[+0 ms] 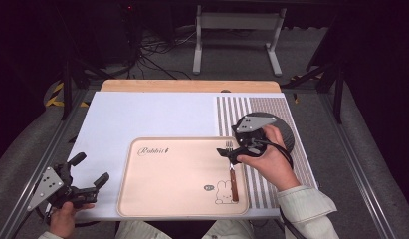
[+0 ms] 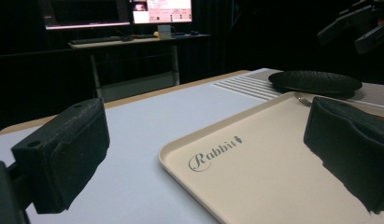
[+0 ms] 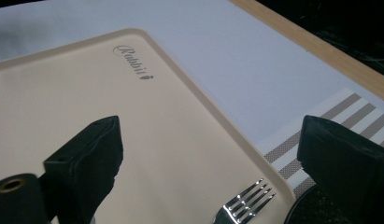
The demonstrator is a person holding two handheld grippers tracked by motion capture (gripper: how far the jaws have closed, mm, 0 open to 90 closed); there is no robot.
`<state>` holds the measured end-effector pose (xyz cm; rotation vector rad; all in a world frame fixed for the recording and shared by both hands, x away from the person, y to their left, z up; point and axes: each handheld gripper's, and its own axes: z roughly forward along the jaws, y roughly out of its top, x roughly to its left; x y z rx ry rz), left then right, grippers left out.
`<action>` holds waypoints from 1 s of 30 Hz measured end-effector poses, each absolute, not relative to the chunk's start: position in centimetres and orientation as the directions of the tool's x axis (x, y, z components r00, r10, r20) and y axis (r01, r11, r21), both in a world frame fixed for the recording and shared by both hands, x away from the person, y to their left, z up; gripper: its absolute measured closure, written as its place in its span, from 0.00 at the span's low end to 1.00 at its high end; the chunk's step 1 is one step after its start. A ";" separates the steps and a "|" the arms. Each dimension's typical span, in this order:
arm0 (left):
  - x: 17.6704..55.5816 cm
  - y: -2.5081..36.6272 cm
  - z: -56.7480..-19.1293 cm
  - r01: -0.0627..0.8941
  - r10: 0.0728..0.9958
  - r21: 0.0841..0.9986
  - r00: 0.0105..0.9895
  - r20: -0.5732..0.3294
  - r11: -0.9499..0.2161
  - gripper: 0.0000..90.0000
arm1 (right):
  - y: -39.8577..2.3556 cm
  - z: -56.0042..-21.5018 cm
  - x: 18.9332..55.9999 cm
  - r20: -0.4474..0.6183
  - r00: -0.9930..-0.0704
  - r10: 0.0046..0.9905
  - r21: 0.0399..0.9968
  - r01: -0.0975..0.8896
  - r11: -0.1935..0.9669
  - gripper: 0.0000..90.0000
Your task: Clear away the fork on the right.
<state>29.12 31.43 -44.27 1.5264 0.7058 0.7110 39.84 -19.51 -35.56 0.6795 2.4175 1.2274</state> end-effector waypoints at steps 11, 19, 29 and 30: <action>29.1 31.4 -44.3 0.027 0.781 0.998 0.623 0.034 -0.065 0.01 | -22.9 -35.1 38.4 -0.118 -0.830 0.546 0.898 0.145 0.415 0.05; 29.1 31.4 -44.3 0.026 0.781 0.998 0.623 0.034 -0.064 0.01 | -26.1 -35.9 37.0 -0.108 -0.806 0.582 0.941 0.106 0.322 0.04; 29.2 31.3 -44.3 0.020 0.779 0.998 0.626 0.036 -0.063 0.01 | -29.5 -38.0 35.5 -0.095 -0.768 0.633 0.964 0.088 0.250 0.04; 29.2 31.3 -44.3 0.019 0.778 0.998 0.627 0.038 -0.064 0.01 | -29.8 -38.4 35.4 -0.100 -0.764 0.637 0.967 0.077 0.243 0.04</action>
